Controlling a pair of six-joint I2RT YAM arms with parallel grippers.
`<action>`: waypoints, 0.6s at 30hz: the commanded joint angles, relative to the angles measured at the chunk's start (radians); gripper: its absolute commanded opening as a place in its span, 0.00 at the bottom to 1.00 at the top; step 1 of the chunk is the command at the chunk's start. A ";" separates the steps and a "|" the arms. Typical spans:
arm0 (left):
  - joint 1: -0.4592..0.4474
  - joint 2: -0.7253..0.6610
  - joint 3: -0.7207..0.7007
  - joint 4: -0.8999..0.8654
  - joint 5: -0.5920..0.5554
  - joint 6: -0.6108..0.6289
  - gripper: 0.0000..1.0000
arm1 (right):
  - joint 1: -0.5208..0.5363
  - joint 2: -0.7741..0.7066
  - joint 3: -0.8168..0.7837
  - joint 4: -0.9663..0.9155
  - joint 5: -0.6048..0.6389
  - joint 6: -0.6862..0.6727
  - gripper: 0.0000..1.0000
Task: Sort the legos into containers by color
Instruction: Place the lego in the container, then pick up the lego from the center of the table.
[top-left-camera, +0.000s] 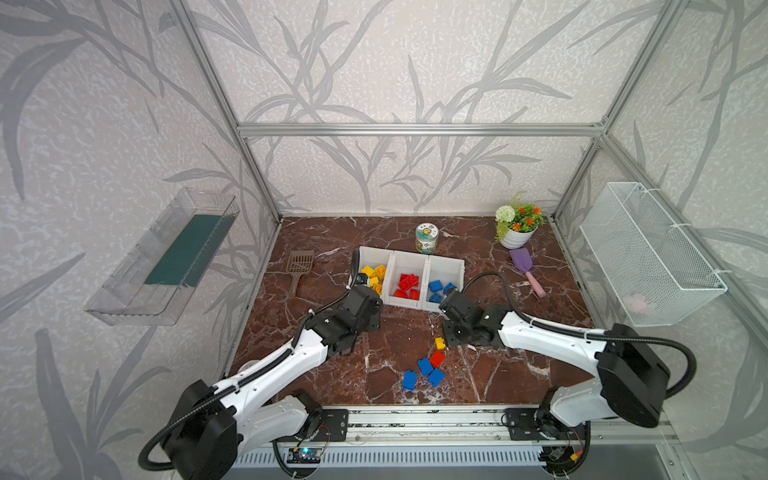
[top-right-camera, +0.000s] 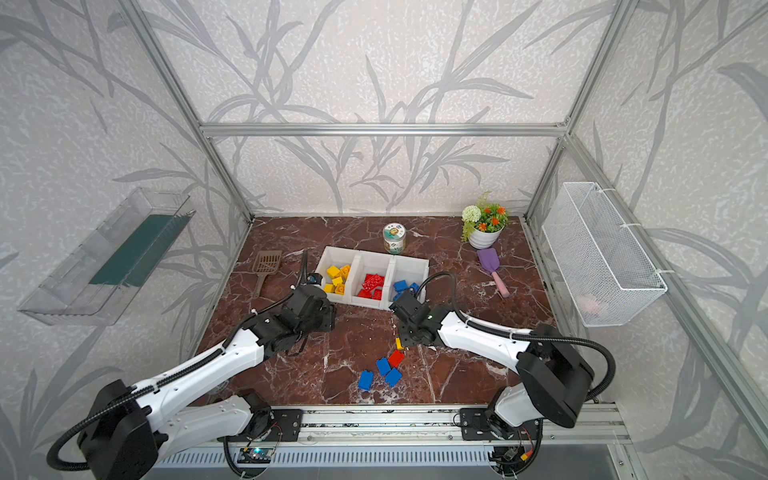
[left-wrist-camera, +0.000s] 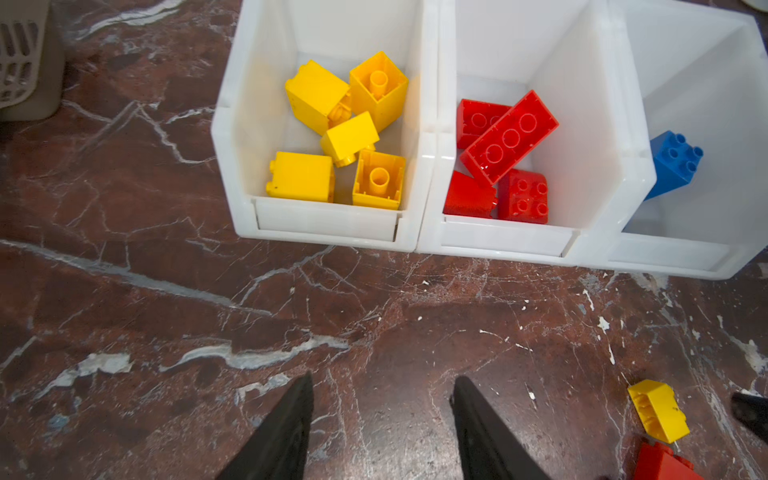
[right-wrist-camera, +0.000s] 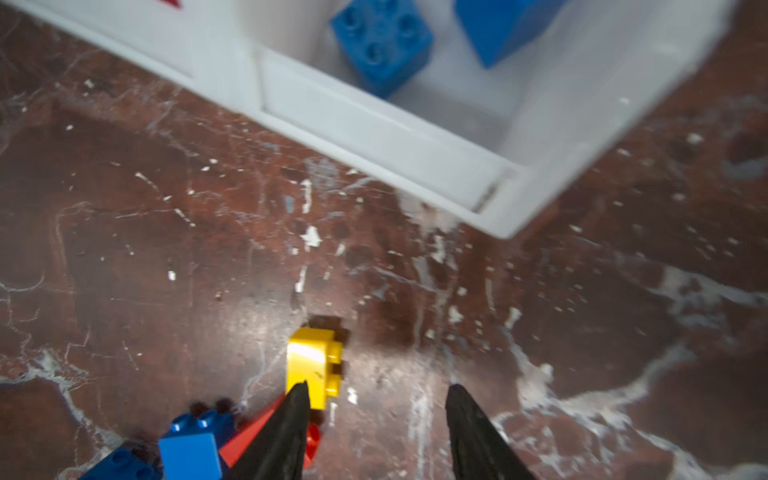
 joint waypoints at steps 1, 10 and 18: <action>0.009 -0.055 -0.031 0.026 -0.059 -0.057 0.57 | 0.030 0.088 0.067 -0.016 -0.025 -0.034 0.51; 0.014 -0.110 -0.073 -0.001 -0.083 -0.078 0.58 | 0.037 0.187 0.096 -0.010 -0.046 -0.017 0.38; 0.015 -0.120 -0.077 -0.012 -0.095 -0.083 0.58 | 0.046 0.229 0.145 -0.024 -0.056 -0.062 0.22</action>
